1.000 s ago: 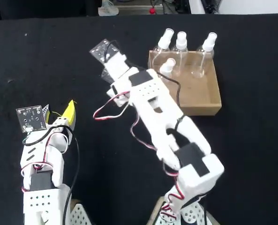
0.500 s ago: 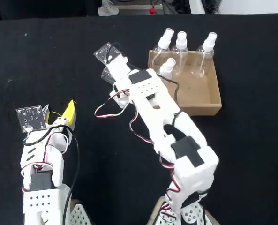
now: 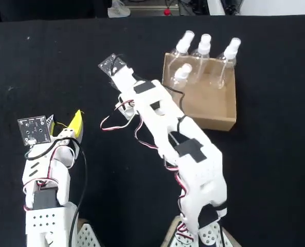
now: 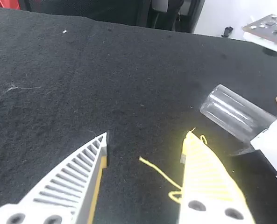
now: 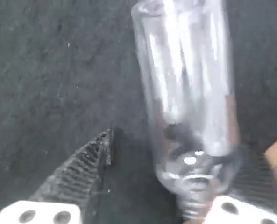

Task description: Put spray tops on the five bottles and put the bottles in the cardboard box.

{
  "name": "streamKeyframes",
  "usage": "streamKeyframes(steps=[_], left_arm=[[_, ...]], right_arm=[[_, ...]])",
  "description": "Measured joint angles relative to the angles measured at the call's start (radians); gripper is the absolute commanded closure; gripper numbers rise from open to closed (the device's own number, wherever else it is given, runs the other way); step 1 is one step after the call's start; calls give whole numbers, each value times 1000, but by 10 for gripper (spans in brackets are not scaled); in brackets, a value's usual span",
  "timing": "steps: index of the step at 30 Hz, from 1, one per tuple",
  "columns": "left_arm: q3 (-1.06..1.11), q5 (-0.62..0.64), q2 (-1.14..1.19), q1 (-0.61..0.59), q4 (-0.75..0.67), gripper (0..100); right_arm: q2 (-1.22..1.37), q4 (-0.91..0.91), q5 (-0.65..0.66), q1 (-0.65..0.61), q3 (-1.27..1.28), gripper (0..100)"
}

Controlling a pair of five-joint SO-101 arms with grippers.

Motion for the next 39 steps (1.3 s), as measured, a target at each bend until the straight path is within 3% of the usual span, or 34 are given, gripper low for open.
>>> streamKeyframes(steps=[9, 15, 25, 32, 35, 39], left_arm=[[0, 0, 0, 0, 0, 747], [0, 0, 0, 0, 0, 747], [0, 0, 0, 0, 0, 747], [0, 0, 0, 0, 0, 747], [0, 0, 0, 0, 0, 748], [0, 0, 0, -58, 0, 748]], right_arm=[[31, 12, 0, 0, -29, 848], [5, 81, 2, 0, -31, 988], [-157, 285, -86, -2, -31, 988], [-310, 295, -86, -2, 112, 984], [-367, 227, -86, -29, 175, 908], [-382, 110, -86, -109, 203, 706]])
